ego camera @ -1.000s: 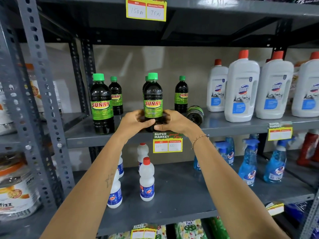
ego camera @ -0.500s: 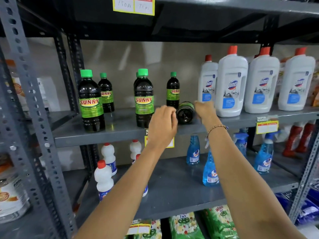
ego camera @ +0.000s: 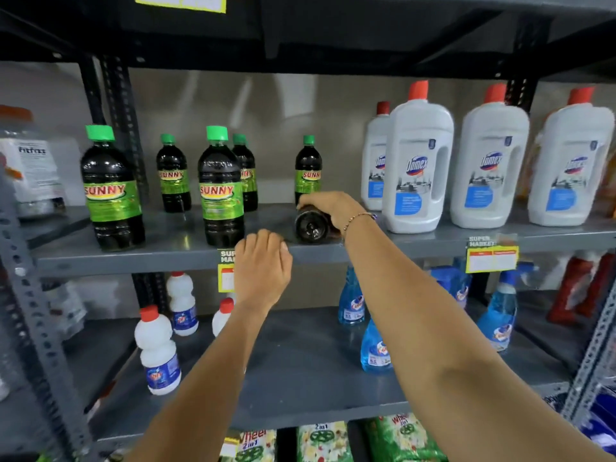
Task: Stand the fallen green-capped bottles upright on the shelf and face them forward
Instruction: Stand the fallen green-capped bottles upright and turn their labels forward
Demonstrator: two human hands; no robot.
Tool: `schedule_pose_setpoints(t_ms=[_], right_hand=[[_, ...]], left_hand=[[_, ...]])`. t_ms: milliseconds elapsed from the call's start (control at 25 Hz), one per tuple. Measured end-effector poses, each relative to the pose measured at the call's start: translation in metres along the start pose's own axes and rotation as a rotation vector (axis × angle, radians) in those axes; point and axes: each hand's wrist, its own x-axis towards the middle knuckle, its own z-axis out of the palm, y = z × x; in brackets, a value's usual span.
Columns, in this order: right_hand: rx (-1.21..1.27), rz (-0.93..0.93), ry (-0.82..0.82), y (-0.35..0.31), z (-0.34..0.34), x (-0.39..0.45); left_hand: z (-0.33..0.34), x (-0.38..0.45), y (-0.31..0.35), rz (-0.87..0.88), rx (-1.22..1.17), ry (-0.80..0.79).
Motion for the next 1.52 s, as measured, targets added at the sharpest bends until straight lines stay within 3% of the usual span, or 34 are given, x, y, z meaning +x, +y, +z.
schedule_pose_setpoints(t_ms=[200,280,440,560,840,1000,1120,1520], right_hand=[[-0.082,-0.146,0.054,-0.005,0.000,-0.001],[0.019,-0.253,0.172,-0.001,0.003,-0.005],[-0.062,-0.482,0.521,0.014,0.010,-0.007],[0.012,-0.530,0.550,0.020,0.019,-0.006],[0.032,-0.576,0.365,0.025,0.029,-0.002],[0.132,-0.385,0.027,0.034,0.013,0.002],[0.095,-0.344,-0.155,0.040,-0.007,0.007],[0.131,-0.388,-0.049,0.049,-0.010,0.006]], left_hand=[[-0.002,-0.002,0.003,-0.011,-0.013,0.064],[-0.003,-0.001,0.003,-0.020,-0.012,0.062],[-0.001,-0.001,0.003,-0.023,-0.030,0.036],[0.003,-0.001,0.002,-0.030,-0.033,0.047],[0.003,-0.004,-0.006,0.036,-0.019,0.051],[0.011,-0.011,-0.018,0.132,-0.015,0.011],[0.016,-0.014,-0.022,0.185,0.012,0.028],[0.015,-0.015,-0.021,0.152,-0.014,0.042]])
